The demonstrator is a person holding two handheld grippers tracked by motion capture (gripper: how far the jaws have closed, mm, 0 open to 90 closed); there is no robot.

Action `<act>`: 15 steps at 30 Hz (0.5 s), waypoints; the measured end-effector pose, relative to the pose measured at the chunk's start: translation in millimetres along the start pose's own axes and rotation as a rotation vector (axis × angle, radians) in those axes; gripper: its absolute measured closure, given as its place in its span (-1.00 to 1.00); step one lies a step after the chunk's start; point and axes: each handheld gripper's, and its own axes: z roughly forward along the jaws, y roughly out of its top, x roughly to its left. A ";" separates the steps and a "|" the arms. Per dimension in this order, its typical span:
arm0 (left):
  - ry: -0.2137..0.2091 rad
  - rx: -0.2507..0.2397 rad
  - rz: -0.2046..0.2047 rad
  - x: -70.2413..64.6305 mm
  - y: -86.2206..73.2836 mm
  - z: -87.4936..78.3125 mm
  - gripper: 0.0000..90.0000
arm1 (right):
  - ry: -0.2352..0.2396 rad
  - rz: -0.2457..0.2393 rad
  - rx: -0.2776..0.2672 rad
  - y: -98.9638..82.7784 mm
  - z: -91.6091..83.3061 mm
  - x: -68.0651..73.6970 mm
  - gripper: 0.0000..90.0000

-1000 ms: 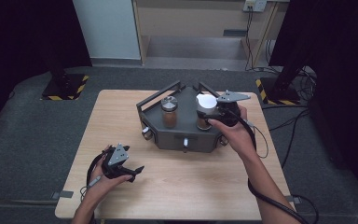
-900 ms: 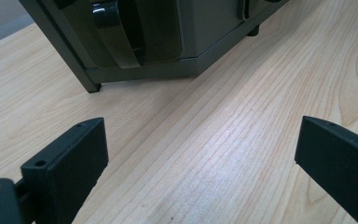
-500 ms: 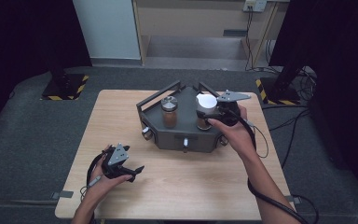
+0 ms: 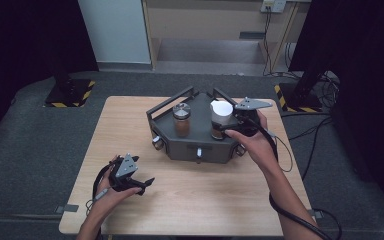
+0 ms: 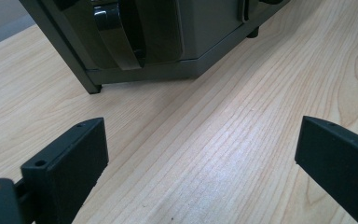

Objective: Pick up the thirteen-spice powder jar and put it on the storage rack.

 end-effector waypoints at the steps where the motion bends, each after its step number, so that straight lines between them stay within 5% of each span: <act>1: 0.000 -0.001 -0.002 0.2 -0.2 -0.2 -0.96 | 0.004 0.001 0.000 -0.6 -1.2 -0.8 -0.90; 15: 0.004 0.001 0.000 -0.1 -0.4 -0.4 -0.96 | 0.011 -0.035 0.000 -3.3 -26.0 0.2 -0.96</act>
